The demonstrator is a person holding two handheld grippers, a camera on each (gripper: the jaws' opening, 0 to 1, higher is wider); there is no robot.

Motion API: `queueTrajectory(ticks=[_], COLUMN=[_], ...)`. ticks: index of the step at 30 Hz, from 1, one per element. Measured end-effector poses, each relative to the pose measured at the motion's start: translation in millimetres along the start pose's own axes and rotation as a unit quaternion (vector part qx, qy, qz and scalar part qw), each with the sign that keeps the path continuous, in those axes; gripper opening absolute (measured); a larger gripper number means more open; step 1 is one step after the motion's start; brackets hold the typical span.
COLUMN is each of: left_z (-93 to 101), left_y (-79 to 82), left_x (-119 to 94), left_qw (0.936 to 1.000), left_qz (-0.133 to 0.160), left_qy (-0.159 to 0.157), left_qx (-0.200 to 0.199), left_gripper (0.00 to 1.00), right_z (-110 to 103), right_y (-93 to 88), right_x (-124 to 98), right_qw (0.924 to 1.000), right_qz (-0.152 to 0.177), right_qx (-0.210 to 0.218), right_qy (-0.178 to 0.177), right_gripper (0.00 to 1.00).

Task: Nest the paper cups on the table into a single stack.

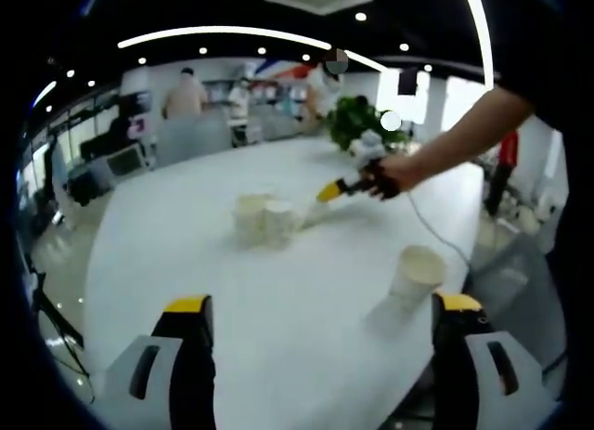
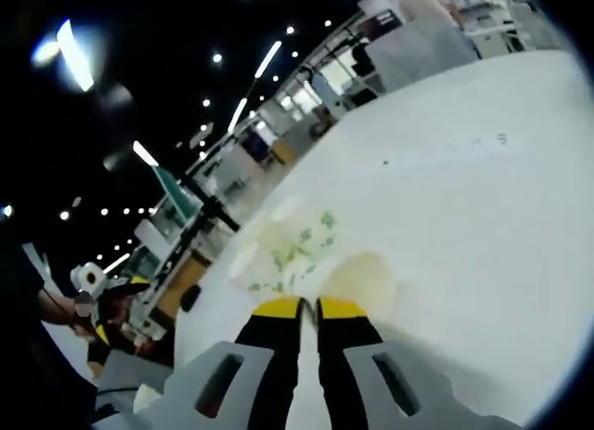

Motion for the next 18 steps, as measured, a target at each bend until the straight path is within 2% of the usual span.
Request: queueTrajectory(ticks=[4, 9, 18], left_z=[2.1, 7.2, 6.0], left_y=[-2.1, -5.7, -1.4], left_x=[-0.4, -0.1, -0.2], left_qw=[1.0, 1.0, 0.9999], left_qz=[0.002, -0.002, 0.011], left_qy=[-0.002, -0.008, -0.005], left_qx=[-0.003, -0.003, -0.004], left_gripper=[0.98, 0.97, 0.97], right_z=[-4.2, -4.2, -10.6], right_y=[4.5, 4.6, 1.8], right_x=[-2.9, -6.0, -11.5], right_qw=[0.9998, 0.9993, 0.9986], right_qz=[0.01, 0.004, -0.005], right_qx=[-0.017, -0.036, -0.052], right_qy=[0.006, -0.003, -0.008], right_gripper=[0.0, 0.0, 0.0])
Point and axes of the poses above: the point that each gripper's makers call its tool centre point, and the gripper's own axes: x roughly forward along the fingers, z roughly to its right, y roughly out of its top, the point moved 1 cm from there along -x, roughly backward along the fingers, and after that the axes turned 1 degree about x, right-handed, at the moved point
